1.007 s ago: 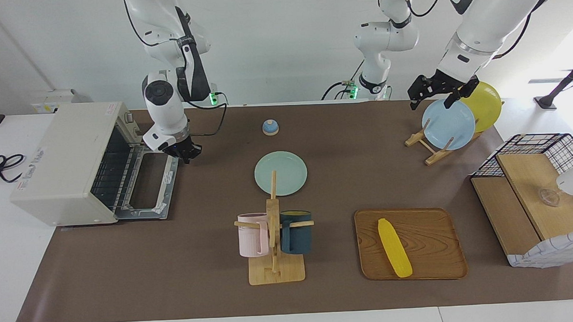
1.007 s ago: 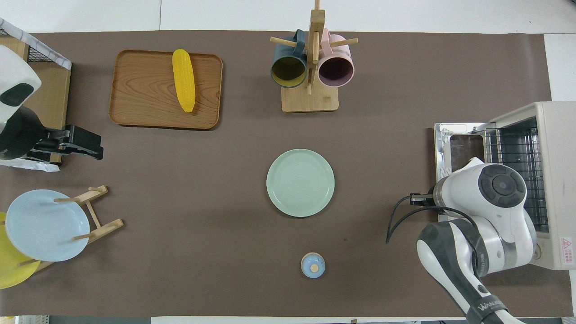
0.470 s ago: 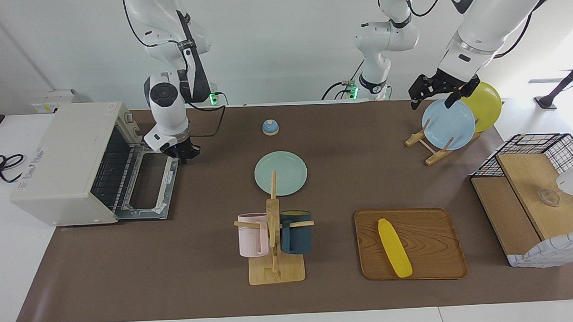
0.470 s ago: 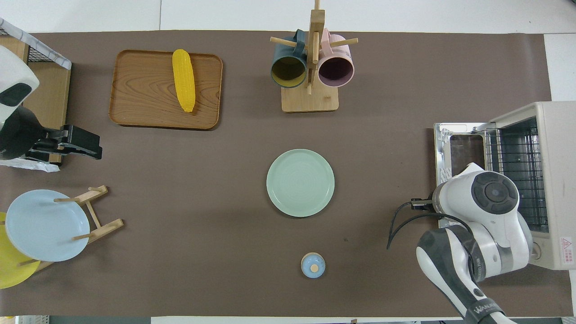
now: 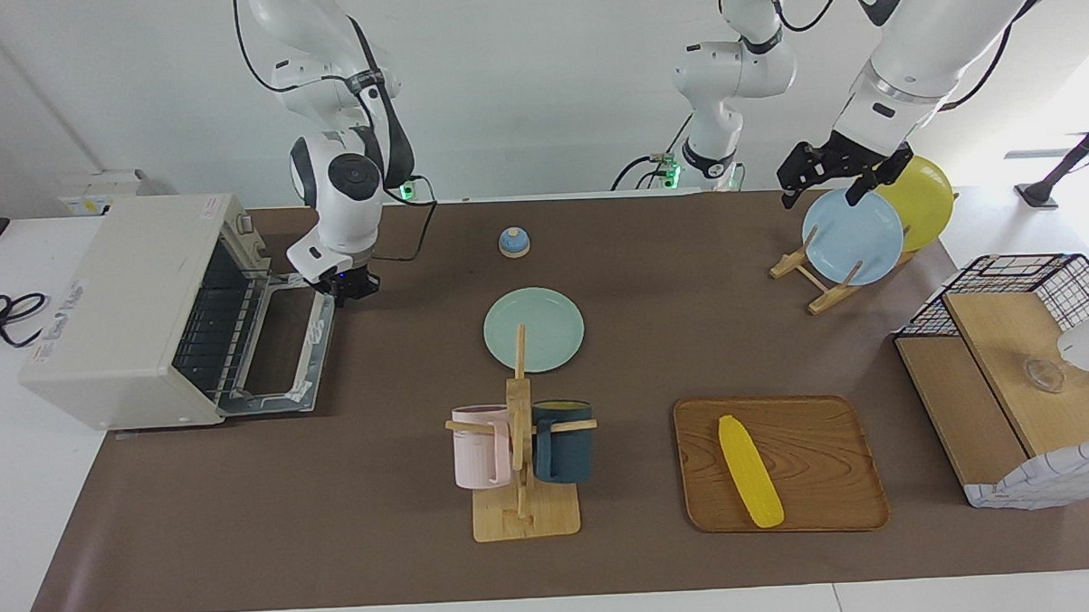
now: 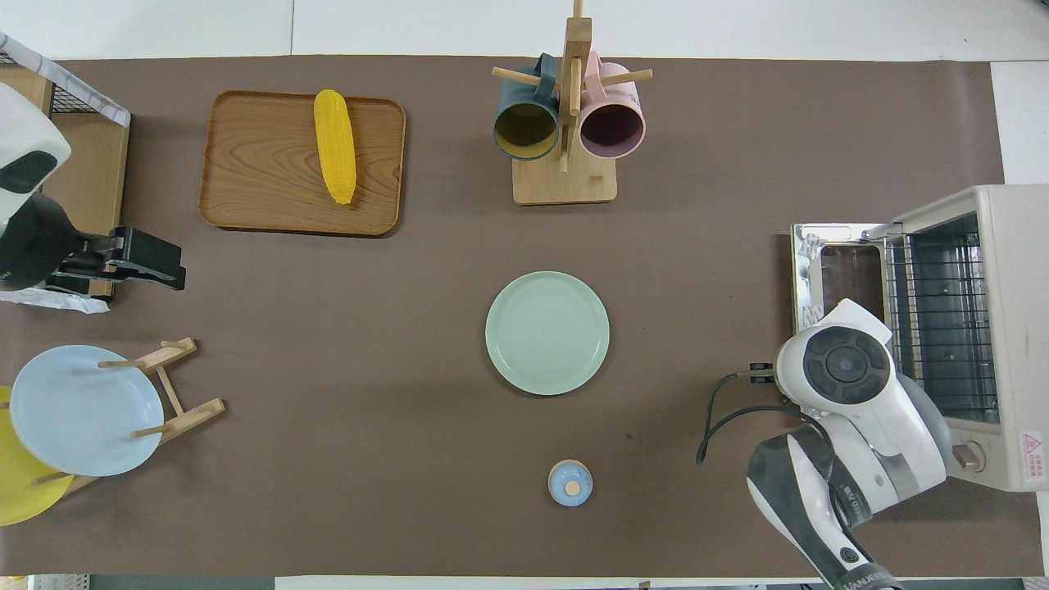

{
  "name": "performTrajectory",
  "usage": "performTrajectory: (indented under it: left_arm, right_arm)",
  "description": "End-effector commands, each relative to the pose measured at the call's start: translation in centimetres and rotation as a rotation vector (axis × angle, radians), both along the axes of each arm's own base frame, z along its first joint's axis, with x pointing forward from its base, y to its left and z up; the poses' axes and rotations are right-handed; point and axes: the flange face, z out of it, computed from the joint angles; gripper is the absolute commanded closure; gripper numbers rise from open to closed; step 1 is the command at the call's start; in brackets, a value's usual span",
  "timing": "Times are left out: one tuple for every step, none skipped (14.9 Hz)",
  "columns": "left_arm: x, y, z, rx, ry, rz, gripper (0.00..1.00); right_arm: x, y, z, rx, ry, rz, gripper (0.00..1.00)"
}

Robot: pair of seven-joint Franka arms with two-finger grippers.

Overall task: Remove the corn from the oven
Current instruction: 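Push the toaster oven door closed with the right gripper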

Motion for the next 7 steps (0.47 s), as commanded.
performTrajectory:
  left_arm:
    - [-0.7,0.7,0.2,0.019,-0.008,0.004,0.00]
    - [-0.7,0.7,0.2,0.018,-0.010,0.004,0.00]
    - [-0.7,0.7,0.2,0.018,-0.010,0.004,0.00]
    - [-0.7,0.7,0.2,0.019,-0.008,0.005,0.00]
    - [-0.7,0.7,0.2,0.018,-0.010,0.004,0.00]
    - [-0.7,0.7,0.2,0.019,-0.008,0.005,0.00]
    - [-0.7,0.7,0.2,0.019,-0.008,0.004,0.00]
  right_arm:
    - [4.3,-3.0,4.6,-0.055,0.046,0.042,1.00]
    - [5.1,-3.8,6.4,-0.053,0.058,0.055,1.00]
    - [5.7,-5.1,7.9,-0.043,0.079,0.075,1.00]
    - [6.0,-6.5,9.4,-0.022,0.099,0.097,1.00]
    - [6.3,-7.4,10.5,0.013,0.118,0.116,1.00]
    - [6.4,-8.3,11.5,0.041,0.134,0.130,1.00]
    - [6.2,-9.2,12.7,0.059,0.142,0.147,1.00]
